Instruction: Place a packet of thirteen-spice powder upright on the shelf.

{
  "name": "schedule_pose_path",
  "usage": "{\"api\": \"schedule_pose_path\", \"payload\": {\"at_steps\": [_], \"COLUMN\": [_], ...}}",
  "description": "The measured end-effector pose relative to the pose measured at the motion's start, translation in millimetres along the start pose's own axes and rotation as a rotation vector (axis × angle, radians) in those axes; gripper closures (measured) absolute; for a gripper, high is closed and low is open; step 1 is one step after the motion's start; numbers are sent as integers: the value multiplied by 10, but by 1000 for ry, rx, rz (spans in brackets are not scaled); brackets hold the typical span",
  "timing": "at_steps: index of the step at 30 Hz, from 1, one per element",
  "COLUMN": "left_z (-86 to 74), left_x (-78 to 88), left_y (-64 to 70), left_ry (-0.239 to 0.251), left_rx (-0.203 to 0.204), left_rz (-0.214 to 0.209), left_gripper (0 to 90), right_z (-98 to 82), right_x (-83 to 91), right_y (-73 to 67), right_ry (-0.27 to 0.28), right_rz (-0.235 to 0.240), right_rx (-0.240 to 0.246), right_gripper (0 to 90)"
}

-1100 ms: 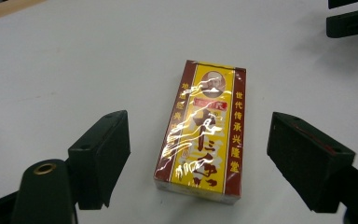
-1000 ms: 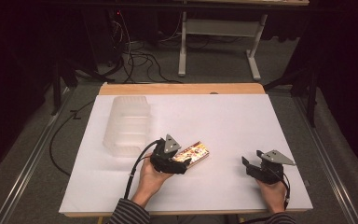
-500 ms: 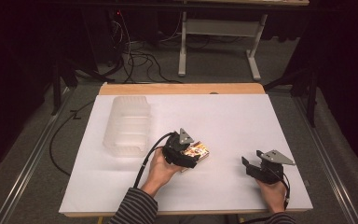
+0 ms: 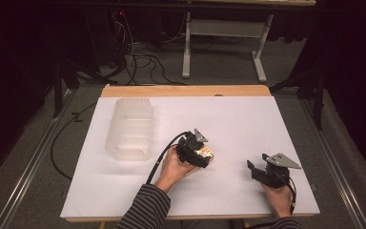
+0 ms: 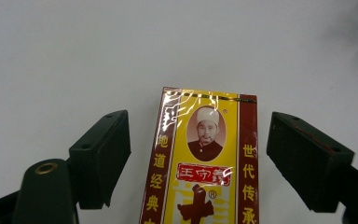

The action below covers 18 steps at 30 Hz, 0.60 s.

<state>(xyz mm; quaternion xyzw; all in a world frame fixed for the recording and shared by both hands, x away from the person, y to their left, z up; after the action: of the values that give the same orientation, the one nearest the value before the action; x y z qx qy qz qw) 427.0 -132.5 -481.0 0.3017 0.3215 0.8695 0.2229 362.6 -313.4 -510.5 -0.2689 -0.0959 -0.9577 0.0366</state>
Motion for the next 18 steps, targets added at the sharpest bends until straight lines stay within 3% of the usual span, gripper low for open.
{"api": "schedule_pose_path", "payload": {"at_steps": [9, 10, 11, 18], "left_z": [-115, -128, -136, -192], "left_x": [-122, -136, -149, -193], "left_y": [-28, -27, -37, -62], "left_ry": [-27, -21, -27, -32], "left_rx": [-5, 18, -1, -12], "left_rz": [16, 34, 25, 43], "left_gripper": [221, 221, 222, 263], "right_z": [1, 1, 1, 2], "right_x": [2, 2, 1, 2], "right_y": [-2, -2, -3, -2], "right_ry": [3, 3, 3, 5], "right_rz": [-2, -2, -2, -4], "right_rx": [-1, -1, 0, 2], "right_gripper": [330, 330, 330, 330]}}
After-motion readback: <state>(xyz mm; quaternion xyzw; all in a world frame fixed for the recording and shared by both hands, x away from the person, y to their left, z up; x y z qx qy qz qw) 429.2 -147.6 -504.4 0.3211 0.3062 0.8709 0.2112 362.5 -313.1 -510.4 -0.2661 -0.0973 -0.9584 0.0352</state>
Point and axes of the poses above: each handheld gripper's, and its own axes: x roughly backward along the jaws, z roughly out of its top, y roughly to its right, the point moved 6 cm from there along -x, roughly forward along the jaws, and after that the axes turned 12 degrees about -z, right-handed, at the moved point
